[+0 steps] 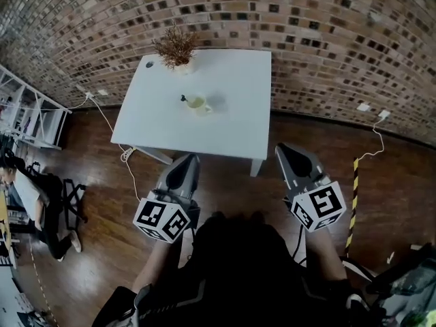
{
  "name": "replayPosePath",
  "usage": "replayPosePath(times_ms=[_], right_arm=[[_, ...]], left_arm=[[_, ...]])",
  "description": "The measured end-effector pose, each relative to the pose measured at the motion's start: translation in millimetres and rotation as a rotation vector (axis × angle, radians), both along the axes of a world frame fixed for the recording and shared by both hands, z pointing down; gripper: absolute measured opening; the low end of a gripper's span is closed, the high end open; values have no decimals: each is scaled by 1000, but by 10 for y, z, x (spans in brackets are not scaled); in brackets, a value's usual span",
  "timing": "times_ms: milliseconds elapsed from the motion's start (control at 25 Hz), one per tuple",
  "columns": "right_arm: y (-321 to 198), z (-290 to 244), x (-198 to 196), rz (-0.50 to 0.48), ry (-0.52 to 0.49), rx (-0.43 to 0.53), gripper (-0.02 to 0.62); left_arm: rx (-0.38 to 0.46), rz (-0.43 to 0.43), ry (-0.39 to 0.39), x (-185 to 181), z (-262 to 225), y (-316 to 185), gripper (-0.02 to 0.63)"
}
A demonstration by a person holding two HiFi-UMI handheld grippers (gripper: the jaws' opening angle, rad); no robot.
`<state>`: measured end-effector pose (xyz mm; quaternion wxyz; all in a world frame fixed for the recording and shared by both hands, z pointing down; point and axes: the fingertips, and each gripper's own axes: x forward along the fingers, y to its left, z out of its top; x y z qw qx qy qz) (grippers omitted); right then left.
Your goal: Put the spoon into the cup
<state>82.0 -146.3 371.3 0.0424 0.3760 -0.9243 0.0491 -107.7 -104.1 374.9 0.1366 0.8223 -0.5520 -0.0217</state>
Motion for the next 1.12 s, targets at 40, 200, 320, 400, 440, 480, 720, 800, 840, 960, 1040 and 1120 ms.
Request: replayPosePath(times_ms=[40,200,320,400,440,480,720,800,840,960,1040,1120], right_arm=[[3,-12,8,9,-4,0,6],[21,-105,-1,39,-10,19,6],[87,-163,-92,26,4,40,6],[112,-181,-112,25,13,55,6],[107,-184,-105,32,8,52,5],[98,-187,-99,39,0,46,5],[88,-220,-178,53,6,48,6],[85,-234,-202,52,9,52,5],[85,-239,-214,51,11,55,6],[115,-242,-240,51,14,56,6],[130,-261,-260,48,18,60,5],[139,-286,-287,44,22,66,5]], left_arm=[[3,8,6,-6,5,9,0],[23,46,-8,1,-75,-59,0],[23,28,-14,-82,-118,-89,0],[3,14,-17,-119,-51,-84,0],[-5,13,-7,-124,-25,-77,0],[-7,16,6,-126,-22,-66,0],[15,27,14,-233,-76,-31,0],[20,28,18,-253,-79,-27,0],[24,30,19,-259,-83,-22,0],[26,27,26,-293,-89,11,0],[22,21,27,-322,-103,28,0],[18,14,22,-358,-122,43,0]])
